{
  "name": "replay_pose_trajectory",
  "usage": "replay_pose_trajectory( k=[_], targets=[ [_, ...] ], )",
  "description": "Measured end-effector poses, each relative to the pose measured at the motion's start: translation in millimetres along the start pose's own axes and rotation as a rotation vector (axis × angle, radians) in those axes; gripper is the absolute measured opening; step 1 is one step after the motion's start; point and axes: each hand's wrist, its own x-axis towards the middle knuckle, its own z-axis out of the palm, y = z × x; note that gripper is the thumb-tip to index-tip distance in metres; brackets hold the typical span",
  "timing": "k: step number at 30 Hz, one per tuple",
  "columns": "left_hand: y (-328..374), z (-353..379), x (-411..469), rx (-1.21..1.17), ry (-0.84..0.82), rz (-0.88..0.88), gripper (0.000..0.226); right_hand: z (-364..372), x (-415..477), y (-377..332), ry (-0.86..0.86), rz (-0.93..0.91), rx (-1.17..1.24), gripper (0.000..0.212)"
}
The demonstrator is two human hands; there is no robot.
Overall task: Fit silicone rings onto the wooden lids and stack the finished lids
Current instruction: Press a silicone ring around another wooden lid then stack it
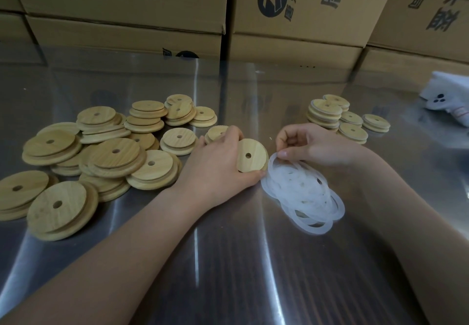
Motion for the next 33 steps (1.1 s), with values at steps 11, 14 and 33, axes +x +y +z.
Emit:
replay_pose_trajectory(
  k=[11, 14, 33],
  targets=[
    [-2.8, 1.4, 2.0, 0.017, 0.046, -0.086, 0.061, 1.9, 1.5, 0.7, 0.046, 0.018, 0.033, 0.013],
    [-4.9, 1.0, 3.5, -0.048, 0.057, -0.12, 0.062, 2.9, 1.6, 1.2, 0.055, 0.016, 0.031, 0.014],
    [7.2, -6.2, 0.0, -0.837, 0.269, -0.302, 0.063, 5.8, -0.1, -6.3, 0.185, -0.043, 0.013, 0.008]
  ],
)
